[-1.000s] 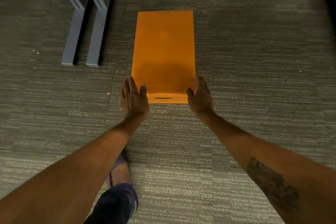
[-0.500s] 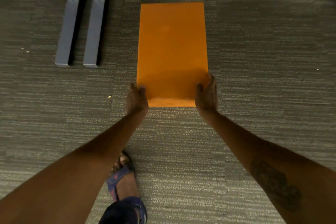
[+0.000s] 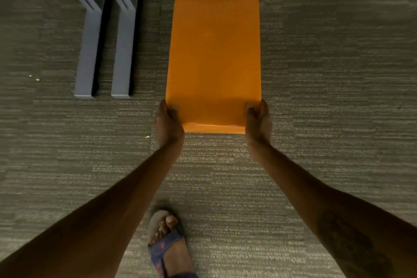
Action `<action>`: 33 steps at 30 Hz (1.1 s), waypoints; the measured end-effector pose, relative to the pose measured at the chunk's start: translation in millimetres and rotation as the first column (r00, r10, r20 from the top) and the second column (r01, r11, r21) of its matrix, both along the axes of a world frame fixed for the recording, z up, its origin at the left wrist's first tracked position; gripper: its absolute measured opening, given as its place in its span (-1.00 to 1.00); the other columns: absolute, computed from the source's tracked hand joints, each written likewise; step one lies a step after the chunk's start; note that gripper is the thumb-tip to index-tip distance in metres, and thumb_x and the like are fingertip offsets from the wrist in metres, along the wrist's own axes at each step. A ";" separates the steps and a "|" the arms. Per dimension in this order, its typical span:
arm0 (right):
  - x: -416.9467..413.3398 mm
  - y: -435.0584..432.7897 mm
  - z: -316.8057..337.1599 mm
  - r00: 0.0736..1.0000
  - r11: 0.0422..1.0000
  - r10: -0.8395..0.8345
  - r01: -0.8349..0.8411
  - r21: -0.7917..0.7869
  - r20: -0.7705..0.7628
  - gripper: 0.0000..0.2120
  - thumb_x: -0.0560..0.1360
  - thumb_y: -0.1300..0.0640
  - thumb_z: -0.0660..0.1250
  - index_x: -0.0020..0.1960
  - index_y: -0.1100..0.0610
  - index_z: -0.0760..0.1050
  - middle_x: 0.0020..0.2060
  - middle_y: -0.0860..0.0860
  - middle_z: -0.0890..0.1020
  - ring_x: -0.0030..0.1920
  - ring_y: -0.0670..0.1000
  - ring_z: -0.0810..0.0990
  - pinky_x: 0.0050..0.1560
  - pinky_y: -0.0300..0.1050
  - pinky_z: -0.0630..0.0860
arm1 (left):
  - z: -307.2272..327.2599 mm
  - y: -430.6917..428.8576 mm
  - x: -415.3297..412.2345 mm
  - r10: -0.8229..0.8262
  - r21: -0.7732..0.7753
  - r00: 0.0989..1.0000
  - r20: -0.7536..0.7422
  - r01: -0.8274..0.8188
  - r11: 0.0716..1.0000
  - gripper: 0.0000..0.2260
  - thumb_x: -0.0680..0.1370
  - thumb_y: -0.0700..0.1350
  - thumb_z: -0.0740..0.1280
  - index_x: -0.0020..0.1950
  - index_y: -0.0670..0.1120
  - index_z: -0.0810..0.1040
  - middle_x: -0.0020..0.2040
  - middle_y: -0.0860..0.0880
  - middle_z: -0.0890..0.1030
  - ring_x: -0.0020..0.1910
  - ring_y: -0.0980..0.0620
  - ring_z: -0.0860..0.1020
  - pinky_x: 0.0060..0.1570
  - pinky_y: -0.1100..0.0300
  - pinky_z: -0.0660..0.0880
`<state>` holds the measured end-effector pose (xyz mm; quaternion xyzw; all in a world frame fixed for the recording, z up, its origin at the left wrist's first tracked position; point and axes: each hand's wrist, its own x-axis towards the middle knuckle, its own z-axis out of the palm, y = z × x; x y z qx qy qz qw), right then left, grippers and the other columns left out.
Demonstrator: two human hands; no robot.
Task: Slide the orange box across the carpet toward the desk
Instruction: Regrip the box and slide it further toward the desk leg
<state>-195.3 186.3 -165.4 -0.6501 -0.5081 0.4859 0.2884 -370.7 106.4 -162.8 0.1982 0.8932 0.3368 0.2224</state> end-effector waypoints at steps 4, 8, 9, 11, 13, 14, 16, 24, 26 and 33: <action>-40.7 9.0 -2.2 1.000 0.999 0.025 -0.025 0.037 0.008 -0.70 0.68 0.07 0.14 0.34 0.18 0.41 0.14 0.13 0.60 0.01 0.10 0.57 -0.07 -0.08 0.45 | -0.3 8.3 -37.1 0.036 0.034 0.997 -0.064 -0.034 0.999 -0.67 0.69 -0.01 0.09 0.37 -0.09 0.46 0.17 -0.16 0.62 0.08 -0.16 0.60 0.01 -0.06 0.56; -84.4 21.5 -5.5 1.000 0.999 0.021 -0.022 0.044 0.018 -0.67 0.68 0.07 0.14 0.36 0.19 0.41 0.19 0.17 0.60 0.12 0.16 0.59 -0.02 -0.06 0.45 | -0.9 20.3 -75.9 0.075 0.062 0.991 -0.110 -0.069 0.996 -0.70 0.69 -0.06 0.10 0.29 -0.13 0.50 0.13 -0.15 0.64 0.02 -0.11 0.60 -0.11 0.14 0.39; -94.5 24.1 -7.0 1.000 0.999 0.018 -0.019 0.048 0.020 -0.67 0.68 0.06 0.15 0.37 0.20 0.41 0.20 0.17 0.60 0.13 0.15 0.59 -0.03 -0.09 0.43 | -0.6 23.5 -84.7 0.089 0.058 0.988 -0.124 -0.082 0.995 -0.71 0.69 -0.06 0.10 0.28 -0.13 0.51 0.13 -0.14 0.65 0.05 -0.13 0.60 -0.10 0.13 0.40; -112.9 28.4 -9.8 1.000 0.999 0.014 -0.015 0.050 0.028 -0.66 0.68 0.05 0.14 0.36 0.19 0.41 0.20 0.16 0.60 0.13 0.15 0.59 -0.02 -0.09 0.43 | 0.0 28.8 -101.2 0.103 0.051 0.984 -0.144 -0.097 0.994 -0.71 0.69 -0.06 0.10 0.26 -0.15 0.52 0.13 -0.13 0.65 0.08 -0.14 0.60 -0.07 0.12 0.41; -128.4 31.2 -12.1 0.999 0.999 0.008 -0.009 0.049 0.033 -0.67 0.68 0.03 0.13 0.35 0.19 0.41 0.18 0.15 0.61 0.11 0.15 0.60 -0.03 -0.07 0.45 | -0.6 32.5 -115.4 0.102 0.056 0.984 -0.144 -0.094 0.994 -0.72 0.69 -0.07 0.09 0.22 -0.16 0.52 0.03 -0.10 0.63 0.03 -0.11 0.60 -0.14 0.16 0.35; -135.2 32.1 -13.0 0.999 0.999 0.005 -0.007 0.048 0.033 -0.67 0.68 0.02 0.13 0.34 0.19 0.41 0.17 0.15 0.61 0.10 0.15 0.60 -0.04 -0.04 0.48 | -1.4 34.1 -122.0 0.098 0.059 0.985 -0.142 -0.091 0.994 -0.73 0.69 -0.09 0.09 0.21 -0.16 0.52 0.01 -0.10 0.63 0.01 -0.11 0.59 -0.16 0.16 0.33; -147.6 33.5 -13.7 1.000 0.999 0.000 -0.001 0.042 0.029 -0.66 0.68 0.01 0.13 0.34 0.18 0.41 0.15 0.16 0.62 0.09 0.18 0.61 -0.01 0.08 0.55 | -3.5 36.9 -133.9 0.095 0.055 0.987 -0.133 -0.088 0.995 -0.73 0.70 -0.10 0.09 0.21 -0.17 0.52 0.06 -0.18 0.63 0.04 -0.16 0.59 -0.18 0.11 0.34; -186.7 42.0 -14.8 0.998 0.997 0.046 -0.049 0.061 0.042 -0.69 0.66 0.01 0.16 0.30 0.17 0.42 0.13 0.11 0.62 0.05 0.11 0.62 -0.08 -0.07 0.47 | -10.9 43.3 -170.9 0.177 0.068 0.980 -0.091 -0.171 0.983 -0.70 0.70 -0.07 0.07 0.31 -0.11 0.50 0.20 -0.14 0.61 0.12 -0.08 0.56 -0.05 0.10 0.39; -192.0 42.3 -14.4 0.998 0.997 0.042 -0.045 0.062 0.052 -0.69 0.66 0.00 0.18 0.31 0.15 0.42 0.13 0.10 0.63 0.04 0.10 0.62 -0.09 -0.09 0.48 | -11.6 43.1 -174.5 0.173 0.086 0.982 -0.078 -0.166 0.982 -0.70 0.70 -0.05 0.07 0.32 -0.10 0.49 0.19 -0.13 0.61 0.05 -0.02 0.53 -0.05 0.12 0.36; -194.9 44.9 -15.7 0.995 0.995 0.074 -0.078 0.059 0.062 -0.66 0.64 -0.07 0.20 0.31 0.10 0.45 0.09 0.03 0.66 -0.07 -0.04 0.61 -0.27 -0.29 0.43 | -7.7 45.6 -183.4 0.141 0.047 0.986 -0.091 -0.137 0.989 -0.69 0.70 -0.04 0.09 0.34 -0.10 0.48 0.20 -0.15 0.62 0.13 -0.11 0.58 -0.06 0.11 0.37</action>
